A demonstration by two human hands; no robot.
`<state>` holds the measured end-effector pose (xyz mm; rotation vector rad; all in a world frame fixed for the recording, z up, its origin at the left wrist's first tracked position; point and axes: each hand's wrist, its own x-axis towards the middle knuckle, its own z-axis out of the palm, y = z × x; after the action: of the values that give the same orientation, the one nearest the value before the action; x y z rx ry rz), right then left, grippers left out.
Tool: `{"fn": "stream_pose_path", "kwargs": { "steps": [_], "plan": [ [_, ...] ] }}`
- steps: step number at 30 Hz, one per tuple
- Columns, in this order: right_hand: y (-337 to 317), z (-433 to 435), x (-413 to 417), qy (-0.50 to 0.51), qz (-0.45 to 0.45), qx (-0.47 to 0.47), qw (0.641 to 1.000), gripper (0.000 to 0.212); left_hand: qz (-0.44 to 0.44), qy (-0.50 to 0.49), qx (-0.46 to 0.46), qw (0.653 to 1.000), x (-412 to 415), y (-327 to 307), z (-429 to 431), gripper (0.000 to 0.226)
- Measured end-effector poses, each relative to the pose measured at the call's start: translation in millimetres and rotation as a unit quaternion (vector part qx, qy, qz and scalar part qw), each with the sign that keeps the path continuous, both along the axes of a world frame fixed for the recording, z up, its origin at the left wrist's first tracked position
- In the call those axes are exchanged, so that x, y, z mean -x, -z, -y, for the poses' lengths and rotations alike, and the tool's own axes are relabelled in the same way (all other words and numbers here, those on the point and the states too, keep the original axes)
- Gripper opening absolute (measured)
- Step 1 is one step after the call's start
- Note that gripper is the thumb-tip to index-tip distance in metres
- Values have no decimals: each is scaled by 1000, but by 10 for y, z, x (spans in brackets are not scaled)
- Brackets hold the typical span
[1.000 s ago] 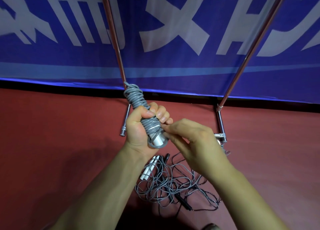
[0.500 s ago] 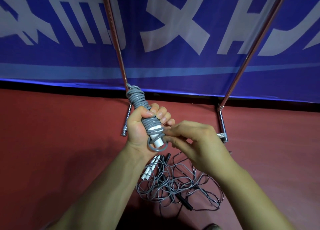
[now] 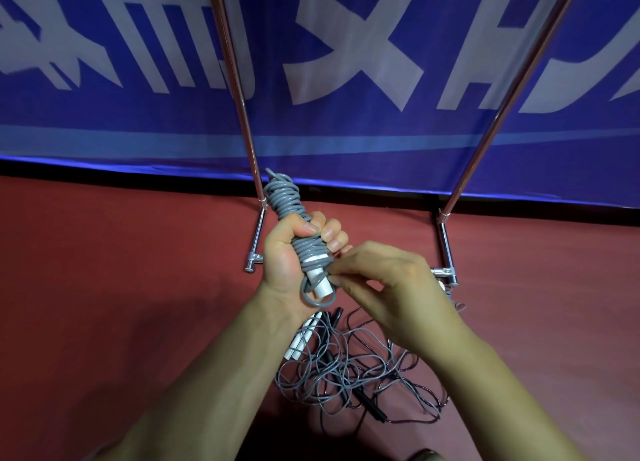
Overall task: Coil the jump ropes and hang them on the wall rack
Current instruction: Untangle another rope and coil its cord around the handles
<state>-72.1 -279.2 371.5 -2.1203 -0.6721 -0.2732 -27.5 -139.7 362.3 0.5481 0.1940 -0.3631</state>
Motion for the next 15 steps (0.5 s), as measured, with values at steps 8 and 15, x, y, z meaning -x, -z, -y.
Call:
{"fn": "stream_pose_path", "kwargs": {
  "steps": [8, 15],
  "plan": [
    [-24, -70, 50, 6, -100, -31, 994, 8, -5, 13, -42, 999, -26, -26, 3, 14],
    [-100, -9, -36, 16, -299, -391, 871, 14, 39, 34, -25, 998, -32, 9, -15, 26]
  ]
}}
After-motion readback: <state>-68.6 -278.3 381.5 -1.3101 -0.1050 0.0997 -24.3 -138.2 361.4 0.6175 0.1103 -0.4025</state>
